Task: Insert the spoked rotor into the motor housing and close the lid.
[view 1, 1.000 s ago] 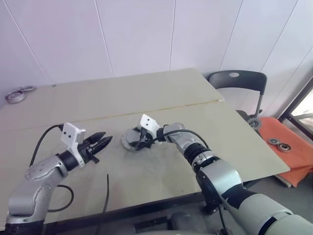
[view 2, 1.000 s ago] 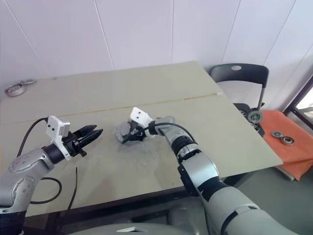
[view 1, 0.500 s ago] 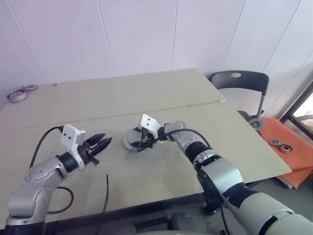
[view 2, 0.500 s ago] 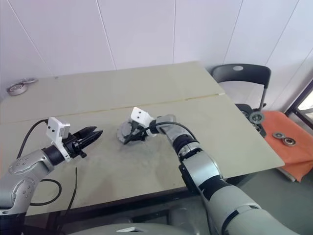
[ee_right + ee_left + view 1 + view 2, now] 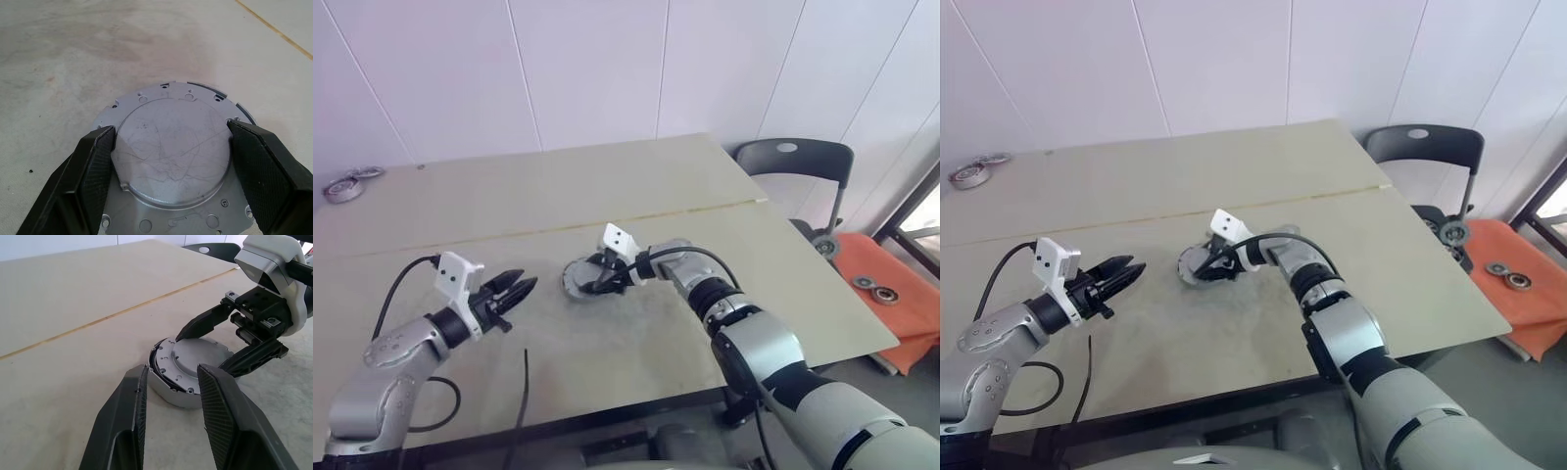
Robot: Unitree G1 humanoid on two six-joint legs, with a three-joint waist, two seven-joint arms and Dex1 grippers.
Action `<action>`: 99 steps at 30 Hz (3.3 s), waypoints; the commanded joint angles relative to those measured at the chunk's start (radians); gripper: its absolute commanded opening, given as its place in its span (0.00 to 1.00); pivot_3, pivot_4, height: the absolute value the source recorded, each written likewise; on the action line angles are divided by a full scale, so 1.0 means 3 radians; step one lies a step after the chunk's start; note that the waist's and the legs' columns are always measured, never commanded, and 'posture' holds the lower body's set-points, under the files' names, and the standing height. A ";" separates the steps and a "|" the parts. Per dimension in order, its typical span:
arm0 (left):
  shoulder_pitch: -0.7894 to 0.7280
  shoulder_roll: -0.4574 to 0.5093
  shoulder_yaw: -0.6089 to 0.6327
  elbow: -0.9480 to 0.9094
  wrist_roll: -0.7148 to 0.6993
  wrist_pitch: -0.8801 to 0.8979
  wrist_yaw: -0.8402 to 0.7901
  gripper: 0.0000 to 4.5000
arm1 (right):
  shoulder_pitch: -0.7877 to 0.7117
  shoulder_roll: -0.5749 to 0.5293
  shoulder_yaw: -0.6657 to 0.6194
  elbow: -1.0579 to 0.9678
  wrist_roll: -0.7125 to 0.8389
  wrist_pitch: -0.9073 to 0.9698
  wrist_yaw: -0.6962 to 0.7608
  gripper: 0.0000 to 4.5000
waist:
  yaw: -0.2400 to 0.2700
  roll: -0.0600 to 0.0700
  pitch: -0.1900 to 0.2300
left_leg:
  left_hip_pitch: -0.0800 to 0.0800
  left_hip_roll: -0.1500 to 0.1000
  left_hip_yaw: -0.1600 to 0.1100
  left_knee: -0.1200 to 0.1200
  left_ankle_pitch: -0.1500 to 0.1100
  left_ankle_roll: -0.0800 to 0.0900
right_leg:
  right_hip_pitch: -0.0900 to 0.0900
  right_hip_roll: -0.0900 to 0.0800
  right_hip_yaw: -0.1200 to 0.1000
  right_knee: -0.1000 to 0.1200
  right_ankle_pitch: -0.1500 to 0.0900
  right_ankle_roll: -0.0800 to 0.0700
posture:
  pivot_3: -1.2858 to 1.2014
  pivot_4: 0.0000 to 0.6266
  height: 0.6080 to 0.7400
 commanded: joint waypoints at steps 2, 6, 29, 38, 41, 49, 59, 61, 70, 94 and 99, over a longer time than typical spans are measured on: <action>-0.0024 -0.0007 0.0045 -0.0111 -0.0037 -0.0035 0.0017 0.38 | 0.0092 0.0002 0.0083 0.0176 -0.0131 0.0131 -0.0089 0.73 | -0.0002 0.0000 0.0000 | 0.0001 0.0000 0.0000 0.0000 0.0000 0.0000 | 0.0000 0.0000 0.0000 0.0000 0.0000 0.0000 | 0.52 0.00 1.00; -0.0031 -0.0006 0.0046 -0.0105 -0.0040 -0.0035 0.0020 0.38 | 0.0093 0.0040 0.0067 0.0175 -0.0122 0.0140 -0.0193 0.73 | -0.0008 0.0001 0.0000 | 0.0002 0.0000 0.0000 0.0000 0.0000 0.0000 | 0.0001 0.0000 0.0000 0.0000 0.0000 0.0000 | 0.52 0.00 1.00; 0.0307 0.0944 0.0638 0.0799 0.0356 -0.0758 -0.0945 0.38 | 0.0004 0.0188 0.0003 0.0202 -0.0101 0.0420 -0.0453 0.73 | -0.0027 -0.0001 0.0003 | 0.0012 0.0002 0.0001 0.0000 0.0000 -0.0001 | -0.0014 0.0001 0.0001 0.0013 -0.0003 -0.0005 | 0.52 0.00 1.00; 0.0384 0.0964 0.0480 0.0622 0.0318 -0.0691 -0.1223 0.38 | 0.0022 0.0190 0.0041 0.0196 -0.0147 0.0344 -0.0606 0.73 | -0.0046 -0.0002 0.0003 | 0.0000 0.0003 0.0001 -0.0002 -0.0001 -0.0001 | -0.0032 -0.0001 0.0001 0.0018 -0.0003 -0.0006 | 0.52 0.00 1.00; 0.0408 0.0930 0.0437 0.0532 0.0310 -0.0656 -0.1232 0.38 | 0.0035 0.0176 0.0060 0.0200 -0.0163 0.0327 -0.0687 0.73 | -0.0071 -0.0001 0.0003 | -0.0009 0.0003 0.0001 0.0000 0.0000 -0.0001 | -0.0044 0.0000 0.0002 0.0027 -0.0003 -0.0006 | 0.52 0.00 1.00; 0.0430 0.0900 0.0378 0.0453 0.0335 -0.0628 -0.1253 0.38 | 0.0043 0.0172 0.0100 0.0209 -0.0172 0.0316 -0.0792 0.73 | -0.0090 -0.0001 0.0003 | -0.0009 0.0003 0.0000 0.0002 0.0000 0.0000 | -0.0043 0.0000 0.0001 0.0028 -0.0003 -0.0006 | 0.52 0.00 1.00; 0.0421 0.0871 0.0441 0.0423 0.0313 -0.0595 -0.1196 0.38 | 0.0113 0.0090 0.0326 0.0219 -0.0325 0.0164 -0.0492 0.73 | -0.0089 -0.0001 0.0003 | -0.0012 0.0002 0.0000 -0.0001 0.0000 0.0000 | -0.0045 -0.0001 0.0001 0.0023 -0.0003 -0.0006 | 0.52 0.00 1.00; 0.0432 0.0858 0.0447 0.0400 0.0308 -0.0589 -0.1179 0.38 | 0.0131 0.0066 0.0386 0.0222 -0.0368 0.0116 -0.0470 0.73 | -0.0087 -0.0001 0.0003 | -0.0014 0.0002 0.0000 -0.0001 0.0000 0.0000 | -0.0045 -0.0001 0.0001 0.0021 -0.0003 -0.0006 | 0.52 0.00 1.00; 0.0465 0.0778 0.0464 0.0350 0.0300 -0.0583 -0.1099 0.38 | 0.0107 0.0014 0.0435 0.0238 -0.0396 0.0075 -0.0468 0.73 | -0.0077 0.0000 0.0003 | -0.0014 0.0001 0.0000 0.0000 0.0000 0.0000 | -0.0044 -0.0002 0.0001 0.0020 -0.0003 -0.0006 | 0.52 0.00 1.00; 0.0402 0.0752 0.0381 0.0377 0.0299 -0.0581 -0.1054 0.38 | 0.0007 -0.0084 0.0322 0.0243 -0.0289 0.0459 0.0046 0.73 | 0.0023 0.0005 0.0001 | -0.0040 -0.0002 -0.0001 -0.0021 -0.0010 -0.0004 | -0.0040 -0.0011 -0.0004 -0.0022 0.0006 0.0006 | 0.52 0.00 1.00; 0.0418 0.0730 0.0378 0.0353 0.0302 -0.0576 -0.1027 0.38 | 0.0045 -0.0096 0.0418 0.0234 -0.0376 0.0344 0.0008 0.73 | 0.0023 0.0005 0.0001 | -0.0026 -0.0003 -0.0001 -0.0015 -0.0010 -0.0004 | -0.0035 -0.0010 -0.0005 -0.0022 -0.0009 0.0005 | 0.52 0.00 1.00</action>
